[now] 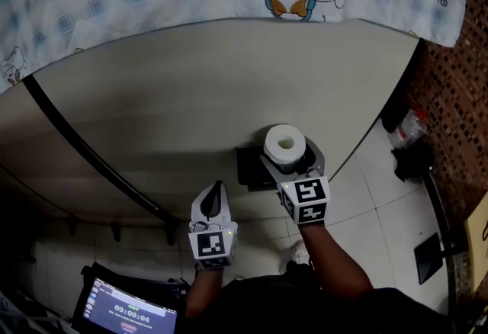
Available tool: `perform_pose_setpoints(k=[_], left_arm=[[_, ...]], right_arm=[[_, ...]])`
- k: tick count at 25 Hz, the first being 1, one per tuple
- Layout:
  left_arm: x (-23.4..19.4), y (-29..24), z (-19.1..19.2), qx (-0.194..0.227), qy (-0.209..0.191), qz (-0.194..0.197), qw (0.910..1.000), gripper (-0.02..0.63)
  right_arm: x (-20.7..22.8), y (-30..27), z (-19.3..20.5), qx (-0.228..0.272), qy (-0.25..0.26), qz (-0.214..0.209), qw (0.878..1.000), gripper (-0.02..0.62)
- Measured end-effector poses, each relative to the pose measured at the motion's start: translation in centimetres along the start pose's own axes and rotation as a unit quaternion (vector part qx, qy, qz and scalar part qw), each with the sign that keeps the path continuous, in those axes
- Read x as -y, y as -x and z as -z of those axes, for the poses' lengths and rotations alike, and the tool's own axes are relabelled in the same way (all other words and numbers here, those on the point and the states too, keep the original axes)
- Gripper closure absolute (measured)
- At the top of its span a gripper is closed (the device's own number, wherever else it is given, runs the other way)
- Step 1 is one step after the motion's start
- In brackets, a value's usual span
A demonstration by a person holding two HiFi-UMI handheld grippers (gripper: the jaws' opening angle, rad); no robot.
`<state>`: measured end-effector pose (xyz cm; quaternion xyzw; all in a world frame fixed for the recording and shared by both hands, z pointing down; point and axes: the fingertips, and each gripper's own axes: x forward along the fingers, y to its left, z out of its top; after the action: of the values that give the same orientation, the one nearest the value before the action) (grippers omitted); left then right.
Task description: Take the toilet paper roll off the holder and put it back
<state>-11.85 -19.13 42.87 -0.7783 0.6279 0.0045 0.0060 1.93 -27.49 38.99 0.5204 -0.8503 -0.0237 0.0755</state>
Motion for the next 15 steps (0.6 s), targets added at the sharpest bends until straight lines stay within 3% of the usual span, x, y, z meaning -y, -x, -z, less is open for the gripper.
perform_pose_setpoints(k=[15], left_arm=[[0.6,0.2,2.2,-0.029,-0.008,0.006,0.9995,0.589]], right_arm=[[1.0,5.8,-5.3,0.074,-0.051,-0.001,0.996,0.152]])
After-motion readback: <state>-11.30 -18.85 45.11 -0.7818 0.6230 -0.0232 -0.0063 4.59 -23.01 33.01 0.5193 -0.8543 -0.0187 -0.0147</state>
